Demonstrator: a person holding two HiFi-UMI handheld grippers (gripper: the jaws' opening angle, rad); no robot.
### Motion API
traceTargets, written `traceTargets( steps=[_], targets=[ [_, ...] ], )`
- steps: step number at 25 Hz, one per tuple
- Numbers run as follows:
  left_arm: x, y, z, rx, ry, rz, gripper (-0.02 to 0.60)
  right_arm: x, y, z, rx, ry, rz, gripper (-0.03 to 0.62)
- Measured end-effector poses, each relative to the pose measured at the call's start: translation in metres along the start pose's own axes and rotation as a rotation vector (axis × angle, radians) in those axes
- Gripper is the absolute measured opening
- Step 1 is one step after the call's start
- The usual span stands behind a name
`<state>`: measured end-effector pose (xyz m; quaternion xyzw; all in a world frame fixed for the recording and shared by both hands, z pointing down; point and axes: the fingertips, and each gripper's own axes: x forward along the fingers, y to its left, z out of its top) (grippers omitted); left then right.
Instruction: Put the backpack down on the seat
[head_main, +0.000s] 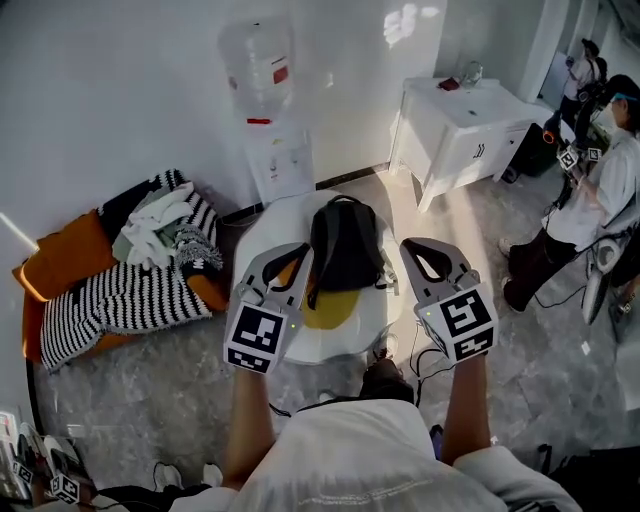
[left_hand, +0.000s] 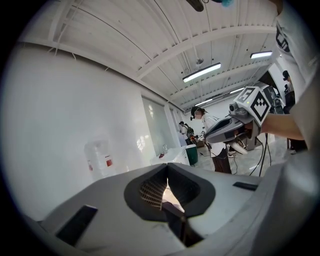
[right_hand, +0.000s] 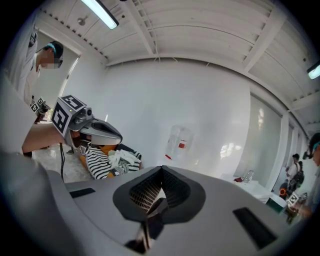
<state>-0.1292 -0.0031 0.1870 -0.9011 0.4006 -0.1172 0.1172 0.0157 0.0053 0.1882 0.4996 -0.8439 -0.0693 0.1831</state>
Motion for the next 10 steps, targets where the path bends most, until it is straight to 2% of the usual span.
traceTargets(
  steps=[10],
  targets=[
    [0.022,0.001,-0.016,-0.002,0.021,0.0,0.002,0.019,-0.009,-0.018,0.012,0.011,0.021,0.003]
  ],
)
